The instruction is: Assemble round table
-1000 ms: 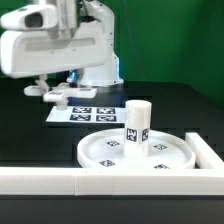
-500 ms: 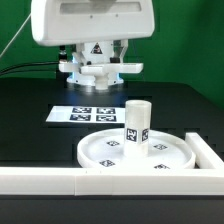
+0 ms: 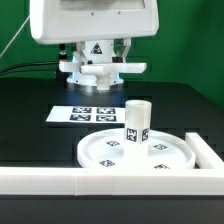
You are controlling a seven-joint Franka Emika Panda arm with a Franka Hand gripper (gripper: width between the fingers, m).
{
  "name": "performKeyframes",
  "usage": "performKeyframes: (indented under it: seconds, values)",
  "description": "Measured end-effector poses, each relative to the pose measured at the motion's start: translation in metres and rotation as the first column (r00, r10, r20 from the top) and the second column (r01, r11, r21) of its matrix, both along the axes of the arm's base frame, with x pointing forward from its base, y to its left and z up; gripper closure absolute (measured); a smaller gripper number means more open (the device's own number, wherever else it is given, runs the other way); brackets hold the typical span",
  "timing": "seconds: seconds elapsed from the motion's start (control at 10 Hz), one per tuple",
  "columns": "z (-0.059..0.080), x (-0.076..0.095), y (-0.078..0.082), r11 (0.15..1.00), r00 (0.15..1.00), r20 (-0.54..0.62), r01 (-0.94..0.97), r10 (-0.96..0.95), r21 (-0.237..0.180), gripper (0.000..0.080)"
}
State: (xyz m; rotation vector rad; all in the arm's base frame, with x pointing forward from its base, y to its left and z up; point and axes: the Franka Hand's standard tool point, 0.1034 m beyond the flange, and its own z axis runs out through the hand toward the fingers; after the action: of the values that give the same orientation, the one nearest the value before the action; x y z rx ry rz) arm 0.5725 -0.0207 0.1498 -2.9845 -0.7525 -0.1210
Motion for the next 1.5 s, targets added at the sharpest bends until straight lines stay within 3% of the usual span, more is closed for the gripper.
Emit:
performKeyframes:
  seconds: [0.2,0.3,0.5,0.8,1.5]
  values:
    - [0.002,0.004,0.031,1.000,1.000,0.004,0.002,-0.002,-0.004,0.0354]
    - [0.000,0.003,0.035,1.000,1.000,0.000,0.004,-0.004,-0.003,0.0354]
    - [-0.004,0.001,0.039,1.000,1.000,-0.009,0.015,-0.015,-0.001,0.0354]
    - [-0.023,-0.011,0.049,0.997,0.996,-0.026,0.080,-0.080,0.002,0.0354]
    - [-0.033,-0.016,0.058,0.997,0.996,-0.040,0.083,-0.082,0.005,0.0354]
